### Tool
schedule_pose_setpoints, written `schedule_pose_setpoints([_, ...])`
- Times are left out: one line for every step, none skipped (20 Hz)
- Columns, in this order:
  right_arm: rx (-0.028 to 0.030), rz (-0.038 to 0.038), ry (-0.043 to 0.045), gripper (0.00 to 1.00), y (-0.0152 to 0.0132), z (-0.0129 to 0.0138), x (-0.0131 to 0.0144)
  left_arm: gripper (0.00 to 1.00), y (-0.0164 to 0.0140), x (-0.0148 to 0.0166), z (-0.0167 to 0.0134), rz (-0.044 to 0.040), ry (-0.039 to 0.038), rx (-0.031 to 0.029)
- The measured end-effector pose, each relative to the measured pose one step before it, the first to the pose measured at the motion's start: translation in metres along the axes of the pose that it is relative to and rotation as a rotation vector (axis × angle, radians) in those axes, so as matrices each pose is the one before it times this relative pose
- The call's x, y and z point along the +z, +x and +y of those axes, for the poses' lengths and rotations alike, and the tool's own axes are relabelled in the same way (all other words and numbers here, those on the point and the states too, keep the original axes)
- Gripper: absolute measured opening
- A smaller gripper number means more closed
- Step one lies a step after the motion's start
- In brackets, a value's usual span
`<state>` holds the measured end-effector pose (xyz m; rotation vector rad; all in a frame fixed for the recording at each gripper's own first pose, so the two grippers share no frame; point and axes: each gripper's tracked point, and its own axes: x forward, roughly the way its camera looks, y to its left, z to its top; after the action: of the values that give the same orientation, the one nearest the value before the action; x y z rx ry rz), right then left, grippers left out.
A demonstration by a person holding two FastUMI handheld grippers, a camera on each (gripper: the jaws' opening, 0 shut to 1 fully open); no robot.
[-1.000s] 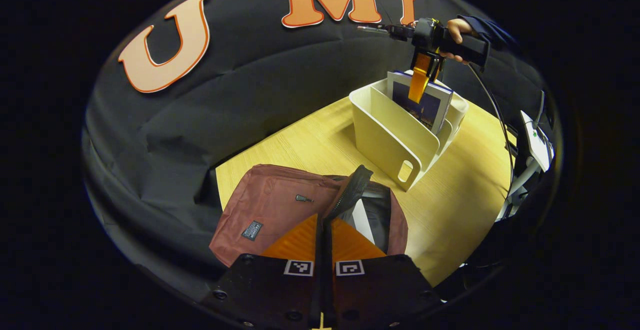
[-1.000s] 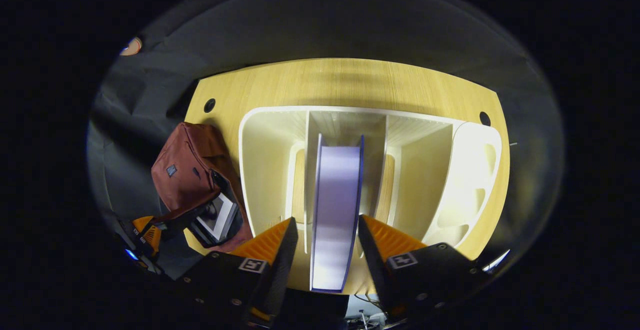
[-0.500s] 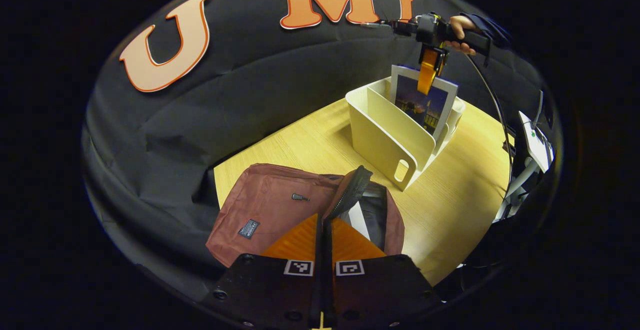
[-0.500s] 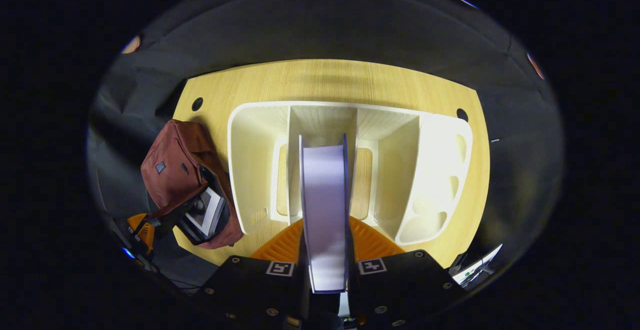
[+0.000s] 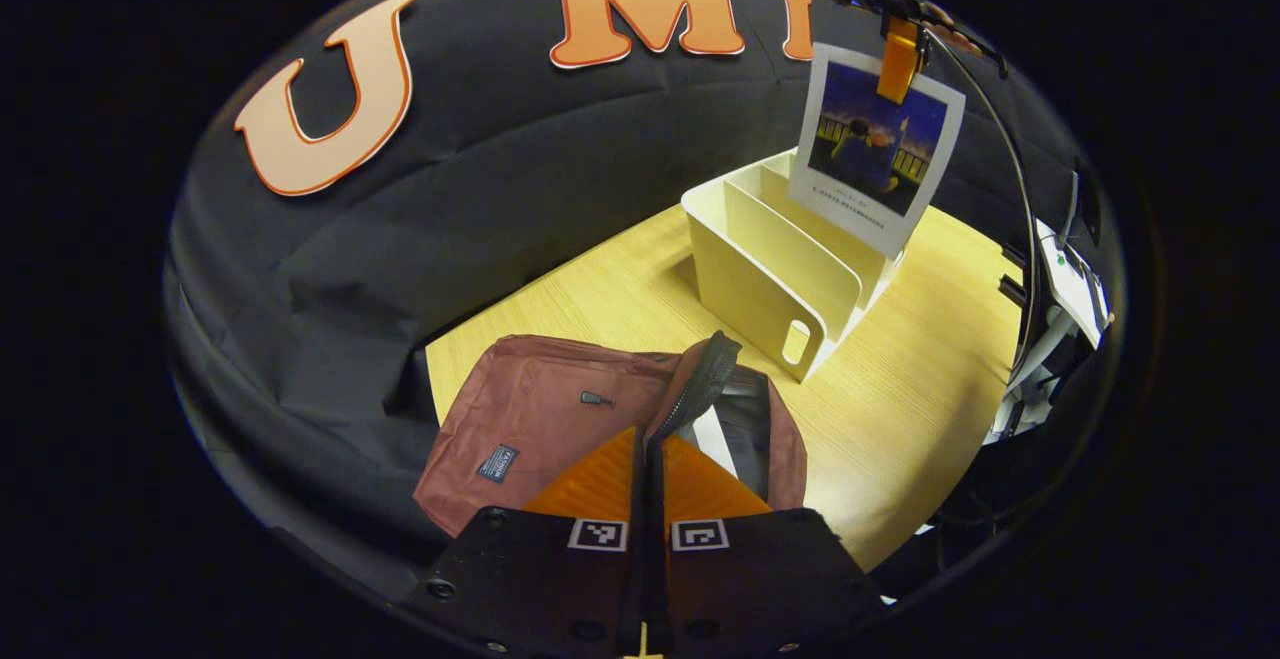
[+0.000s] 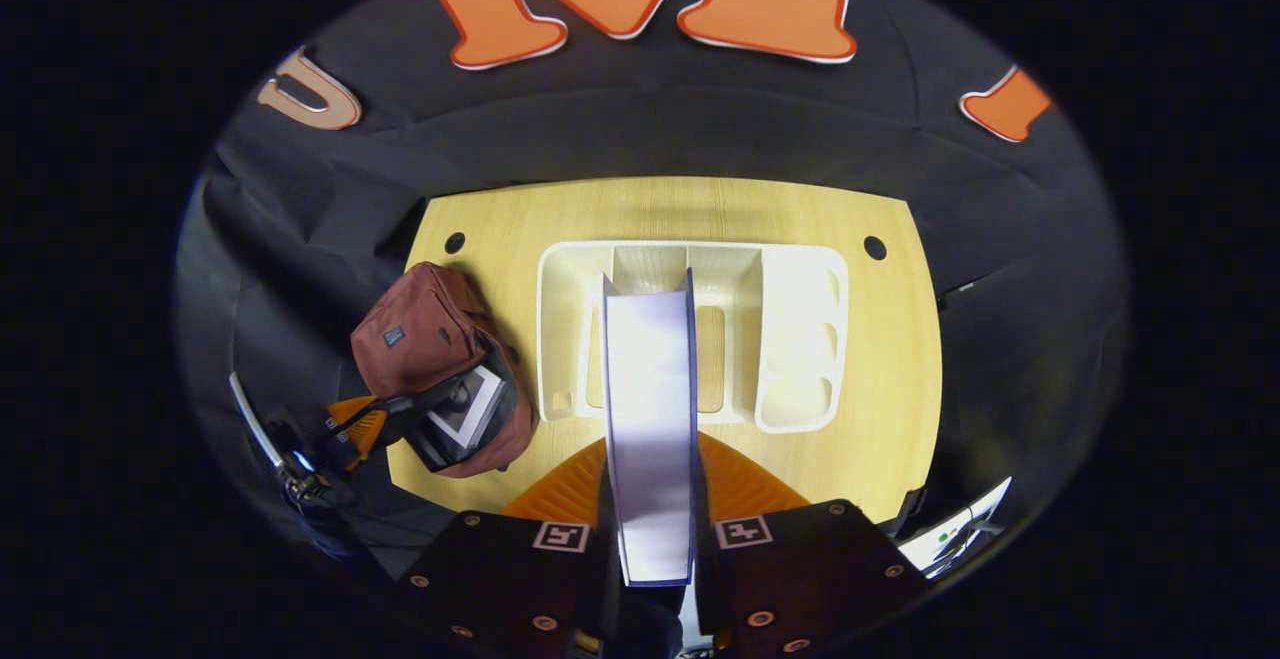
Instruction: Open the schoolbag, grab two books from the bookshelf and put them into the schoolbag.
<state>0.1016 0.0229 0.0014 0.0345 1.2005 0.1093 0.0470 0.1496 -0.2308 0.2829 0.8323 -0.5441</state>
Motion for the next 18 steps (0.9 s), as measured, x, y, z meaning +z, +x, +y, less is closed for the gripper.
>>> schedule_pose_setpoints([0.01971, -0.01429, 0.00932, 0.31, -0.00712, 0.00475, -0.00555, 0.02, -0.00085, 0.00073, -0.00043, -0.00148, -0.00151, -0.00138])
schedule_pose_setpoints([0.01881, -0.01599, 0.00975, 0.31, -0.00462, 0.00532, -0.00393, 0.02, -0.00142, 0.00118, 0.0005, -0.00207, 0.00264, -0.00028])
schedule_pose_setpoints([0.02181, -0.01361, 0.01178, 0.31, -0.00131, 0.00489, -0.00554, 0.02, 0.00029, 0.00065, 0.00035, 0.00023, 0.00375, 0.00162])
schedule_pose_setpoints([0.02797, -0.012, 0.02122, 0.31, -0.00062, 0.0058, -0.00545, 0.02, -0.00146, -0.00007, 0.00028, -0.00382, 0.00422, -0.00037])
schedule_pose_setpoints([0.03883, -0.00607, 0.03149, 0.31, 0.00211, 0.00781, -0.00586, 0.02, -0.00025, 0.00153, -0.00066, -0.0004, 0.00244, -0.00208])
schedule_pose_setpoints([0.04936, 0.00408, 0.03603, 0.31, 0.00242, 0.00869, -0.00793, 0.02, -0.00137, -0.00057, 0.00075, -0.00168, 0.00383, 0.00063])
schedule_pose_setpoints([0.05555, -0.00055, 0.03513, 0.31, 0.00197, 0.00654, -0.00682, 0.02, -0.00123, -0.00054, -0.00086, 0.00066, -0.00036, -0.00112])
schedule_pose_setpoints([0.05359, -0.00668, 0.02349, 0.31, 0.00202, 0.00783, -0.00644, 0.02, -0.00087, 0.00104, 0.00029, -0.00151, 0.00173, 0.00009])
schedule_pose_setpoints([0.04124, -0.01031, 0.02043, 0.3, 0.00255, 0.00485, -0.00477, 0.02, -0.00174, 0.00127, 0.00045, -0.00094, 0.00422, 0.00002])
schedule_pose_setpoints([0.03196, -0.00778, 0.0144, 0.3, 0.00468, 0.00297, -0.00496, 0.02, -0.00115, 0.00028, -0.00046, -0.00128, 0.00327, -0.00159])
schedule_pose_setpoints([0.02561, -0.00711, 0.01558, 0.3, 0.00402, 0.0019, -0.00583, 0.02, -0.00131, 0.00165, -0.00019, 0.00007, -0.00212, -0.0037])
schedule_pose_setpoints([0.02379, 0.00179, 0.01973, 0.3, 0.00462, 0.00344, -0.01069, 0.02, -0.00176, 0.00043, -0.00006, -0.00319, -0.00385, -0.00317])
schedule_pose_setpoints([0.03048, 0.00449, 0.0218, 0.2, 0.0067, 0.00243, -0.00889, 0.02, -0.00161, 0.00037, 0.00093, 0.00161, -0.00447, 0.00076])
schedule_pose_setpoints([0.03051, 0.00521, 0.02799, 0.29, 0.00695, 0.00251, -0.00892, 0.0, -0.00241, 0.00176, 0.00251, -0.00261, -0.00017, 0.00194])
schedule_pose_setpoints([0.0297, 0.00767, 0.02169, 0.29, 0.00732, 0.00238, -0.00944, 0.02, -0.00232, 0.00231, 0.00216, -0.00108, -0.00153, 0.00274])
schedule_pose_setpoints([0.02214, 0.00161, 0.02101, 0.29, 0.00864, 0.00249, -0.00851, 0.02, -0.00256, 0.00203, 0.00206, -0.00132, -0.00241, 0.00347])
schedule_pose_setpoints([0.01868, 0.01143, 0.01023, 0.29, 0.01035, 0.00084, -0.00946, 0.02, -0.00184, 0.00187, 0.00174, -0.0013, -0.00311, 0.00046])
schedule_pose_setpoints([0.01805, 0.00818, 0.01557, 0.29, 0.01217, 0.00351, -0.00844, 0.02, -0.00289, 0.00186, 0.00141, -0.00161, -0.0029, 0.00154])
